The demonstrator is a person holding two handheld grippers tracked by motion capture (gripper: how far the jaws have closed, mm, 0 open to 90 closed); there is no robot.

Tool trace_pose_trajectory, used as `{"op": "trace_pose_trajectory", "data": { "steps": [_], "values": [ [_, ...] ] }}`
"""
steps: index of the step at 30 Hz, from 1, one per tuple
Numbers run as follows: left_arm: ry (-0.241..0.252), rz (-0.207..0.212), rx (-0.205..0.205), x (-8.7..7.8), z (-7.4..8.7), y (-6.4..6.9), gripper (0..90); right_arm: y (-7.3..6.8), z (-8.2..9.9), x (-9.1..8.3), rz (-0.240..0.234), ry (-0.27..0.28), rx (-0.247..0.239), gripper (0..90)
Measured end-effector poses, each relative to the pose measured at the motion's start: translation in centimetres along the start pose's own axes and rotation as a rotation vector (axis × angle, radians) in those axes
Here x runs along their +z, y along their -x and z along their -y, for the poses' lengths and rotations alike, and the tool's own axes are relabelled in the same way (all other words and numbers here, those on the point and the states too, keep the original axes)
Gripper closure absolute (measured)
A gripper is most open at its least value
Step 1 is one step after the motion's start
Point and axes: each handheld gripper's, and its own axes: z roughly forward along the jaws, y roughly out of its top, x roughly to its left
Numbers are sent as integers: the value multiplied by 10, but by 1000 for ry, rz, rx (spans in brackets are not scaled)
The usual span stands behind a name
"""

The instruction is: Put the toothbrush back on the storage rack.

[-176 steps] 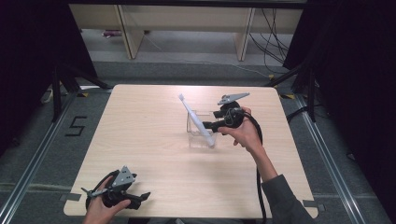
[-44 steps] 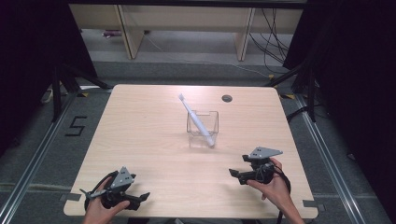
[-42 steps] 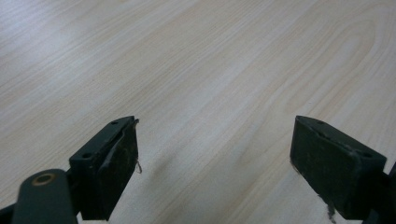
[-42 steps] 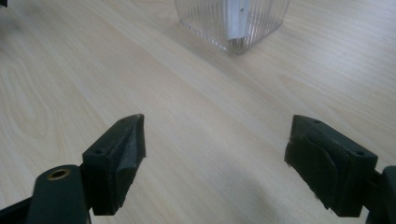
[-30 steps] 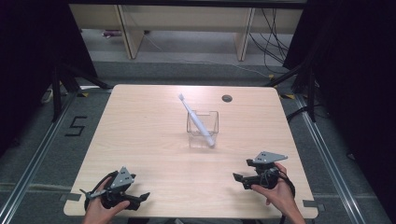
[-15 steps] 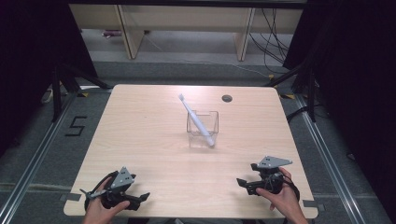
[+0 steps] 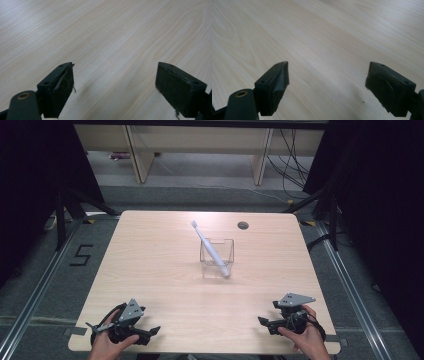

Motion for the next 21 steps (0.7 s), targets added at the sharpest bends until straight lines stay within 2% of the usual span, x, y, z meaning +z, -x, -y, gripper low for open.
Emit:
{"op": "trace_pose_trajectory", "data": {
  "steps": [1, 4, 7, 8, 9, 10, 11, 13, 17, 18, 21],
  "values": [
    [8, 2, -10, 0, 0, 1, 149, 2, 0, 0, 0, 5, -39, 194],
    [5, 2, 0, 0, 0, 1, 149, 1, 2, -2, 7, -1, -17, 193],
    [4, -3, 3, 1, 0, 0, 149, 0, 3, -2, 6, -5, -19, 193],
    [10, 2, -7, 1, 0, 0, 149, 0, 3, -2, 7, -4, -27, 193],
    [7, 4, -2, 0, 0, 1, 150, -2, 3, -2, 4, -15, -5, 193],
    [7, 4, -2, 0, 0, 1, 149, -2, 3, -2, 4, -15, -5, 193],
    [4, 3, 3, 0, 0, 1, 149, 0, 2, 0, 0, -7, -33, 193],
    [3, 6, 3, 0, 0, 1, 149, 0, 1, 0, 9, -3, -56, 193],
    [2, 2, 4, 0, 0, 0, 149, 0, 1, -1, 12, -6, -33, 188],
    [5, 5, 0, 0, 0, 1, 149, 1, 1, -1, 22, -4, -59, 189],
    [4, 5, 1, 0, 0, 1, 149, 0, 1, 0, 18, -3, -59, 189]
  ]
}}
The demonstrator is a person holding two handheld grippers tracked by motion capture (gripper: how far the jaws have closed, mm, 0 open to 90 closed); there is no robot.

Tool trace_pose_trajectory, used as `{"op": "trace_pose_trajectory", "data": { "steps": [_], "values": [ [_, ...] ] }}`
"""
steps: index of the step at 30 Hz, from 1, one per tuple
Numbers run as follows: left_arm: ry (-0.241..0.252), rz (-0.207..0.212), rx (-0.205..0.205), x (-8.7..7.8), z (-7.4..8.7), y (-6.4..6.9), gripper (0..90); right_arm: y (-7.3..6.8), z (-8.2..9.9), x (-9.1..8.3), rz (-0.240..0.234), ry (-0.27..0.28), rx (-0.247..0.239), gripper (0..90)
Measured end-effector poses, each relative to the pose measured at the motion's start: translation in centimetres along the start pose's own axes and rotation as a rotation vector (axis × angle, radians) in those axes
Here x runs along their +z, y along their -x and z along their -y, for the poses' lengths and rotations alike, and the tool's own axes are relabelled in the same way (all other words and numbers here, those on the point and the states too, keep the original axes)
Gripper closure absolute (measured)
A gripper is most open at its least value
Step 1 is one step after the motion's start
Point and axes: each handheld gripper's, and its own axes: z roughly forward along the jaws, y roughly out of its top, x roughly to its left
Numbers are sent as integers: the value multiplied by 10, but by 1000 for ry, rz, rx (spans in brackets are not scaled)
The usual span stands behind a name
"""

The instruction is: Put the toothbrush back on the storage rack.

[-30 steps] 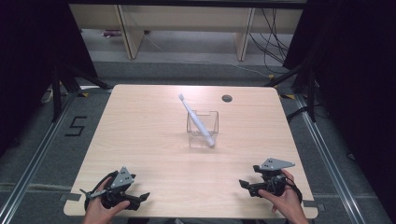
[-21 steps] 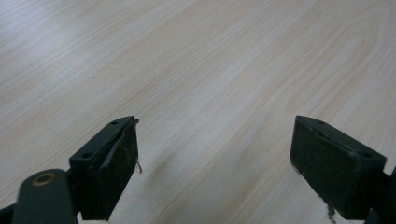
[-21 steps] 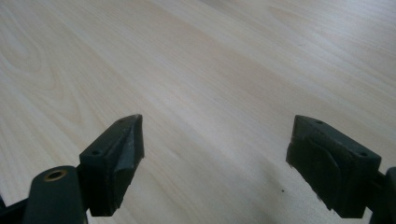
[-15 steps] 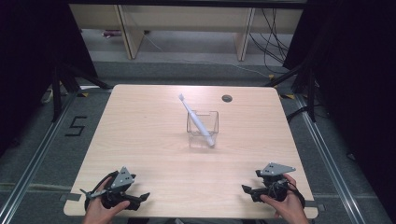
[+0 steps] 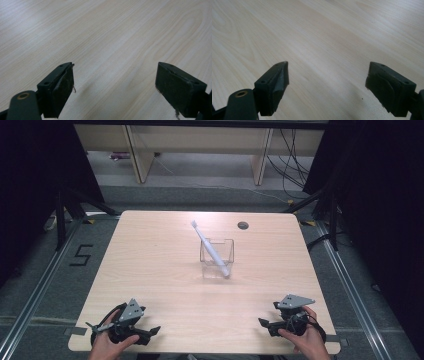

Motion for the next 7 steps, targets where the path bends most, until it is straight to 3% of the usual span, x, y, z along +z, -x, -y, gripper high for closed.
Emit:
{"op": "trace_pose_trajectory", "data": {
  "steps": [1, 7],
  "values": [
    [-1, 0, 0, 0, 0, 0, 149, -3, 0, 0, -6, -13, 35, 189],
    [-1, 1, 1, 0, 0, 0, 149, -1, 0, 1, -10, -5, 8, 189]
  ]
}}
